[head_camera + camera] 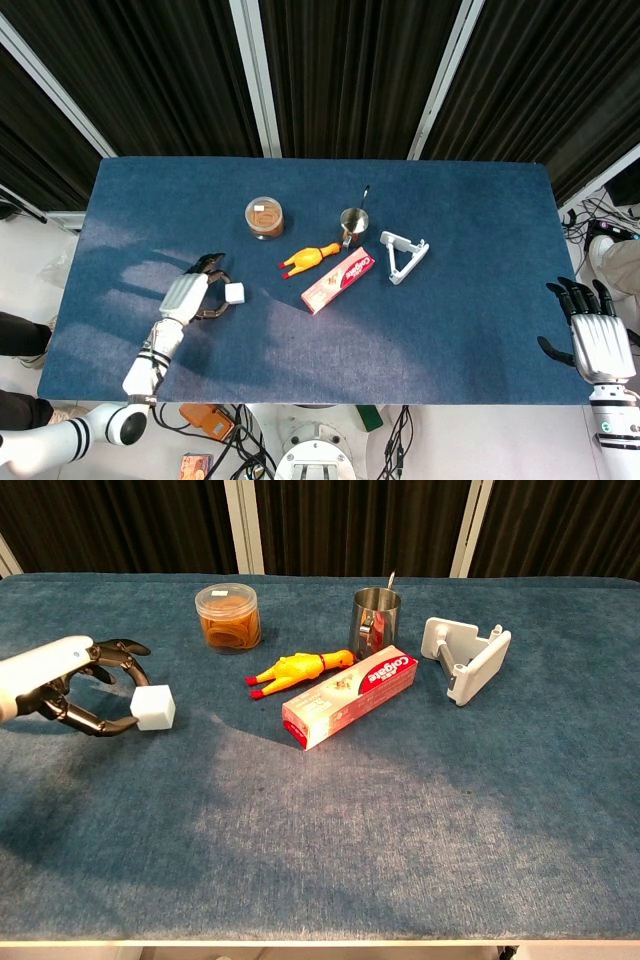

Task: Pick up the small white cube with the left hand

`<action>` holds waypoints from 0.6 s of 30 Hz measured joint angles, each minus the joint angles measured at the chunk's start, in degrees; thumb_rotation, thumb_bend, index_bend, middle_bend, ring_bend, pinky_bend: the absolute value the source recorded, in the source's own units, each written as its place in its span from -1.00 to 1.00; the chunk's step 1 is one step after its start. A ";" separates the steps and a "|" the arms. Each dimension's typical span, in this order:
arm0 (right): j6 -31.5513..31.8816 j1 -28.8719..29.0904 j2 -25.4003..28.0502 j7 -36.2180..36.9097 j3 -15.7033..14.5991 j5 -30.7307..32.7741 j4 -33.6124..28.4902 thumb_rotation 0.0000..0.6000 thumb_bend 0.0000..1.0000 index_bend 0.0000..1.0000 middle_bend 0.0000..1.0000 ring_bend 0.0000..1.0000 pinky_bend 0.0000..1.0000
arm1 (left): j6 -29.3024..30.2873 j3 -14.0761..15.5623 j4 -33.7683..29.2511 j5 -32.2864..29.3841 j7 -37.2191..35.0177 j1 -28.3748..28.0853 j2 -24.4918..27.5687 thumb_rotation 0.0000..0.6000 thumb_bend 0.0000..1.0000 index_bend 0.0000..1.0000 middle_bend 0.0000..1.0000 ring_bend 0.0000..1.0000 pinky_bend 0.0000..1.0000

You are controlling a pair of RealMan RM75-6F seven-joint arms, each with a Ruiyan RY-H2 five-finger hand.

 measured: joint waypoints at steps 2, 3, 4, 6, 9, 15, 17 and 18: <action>0.05 -0.01 -0.01 0.03 0.01 -0.02 -0.01 1.00 -0.38 -0.51 -0.63 -0.62 -0.81 | 0.23 -0.14 -1.09 -0.20 0.22 0.10 0.67 1.00 -0.29 -0.05 -0.86 -0.97 -0.62; 0.07 -0.02 -0.01 0.03 0.01 -0.03 -0.01 1.00 -0.38 -0.51 -0.63 -0.62 -0.81 | 0.30 -0.21 -1.54 -0.30 0.34 0.12 1.00 1.00 -0.28 -0.05 -0.86 -0.97 -0.62; 0.14 -0.04 0.00 0.02 0.01 -0.06 0.00 1.00 -0.38 -0.51 -0.63 -0.62 -0.81 | 0.37 -0.29 -1.96 -0.39 0.49 0.13 1.36 1.00 -0.27 -0.05 -0.86 -0.97 -0.62; 0.22 -0.07 0.01 0.05 0.02 -0.08 0.02 1.00 -0.38 -0.51 -0.63 -0.62 -0.81 | 0.50 -0.57 -2.88 -0.58 0.92 0.08 2.26 1.00 -0.26 -0.05 -0.86 -0.97 -0.62; 0.23 -0.09 0.03 0.20 0.05 -0.01 0.05 1.00 -0.38 -0.51 -0.63 -0.62 -0.81 | 0.79 -1.23 -4.68 -0.65 1.37 -0.11 3.95 1.00 -0.26 -0.05 -0.86 -0.97 -0.62; 0.16 -0.02 0.01 0.10 0.01 -0.15 0.09 1.00 -0.38 -0.51 -0.63 -0.62 -0.81 | 1.19 -4.04 -11.45 -0.93 1.08 -0.75 10.40 1.00 -0.26 -0.05 -0.86 -0.97 -0.62; 0.27 -0.04 0.01 0.03 -0.03 -0.26 0.08 1.00 -0.38 -0.51 -0.63 -0.62 -0.81 | 0.96 -5.61 -15.08 -1.33 -0.26 -1.05 13.67 1.00 -0.26 -0.05 -0.86 -0.97 -0.62; 0.32 -0.06 0.01 0.02 -0.04 -0.29 0.08 1.00 -0.38 -0.51 -0.63 -0.62 -0.81 | 0.81 -6.00 -16.01 -1.46 -0.73 -1.13 14.55 1.00 -0.26 -0.05 -0.86 -0.97 -0.62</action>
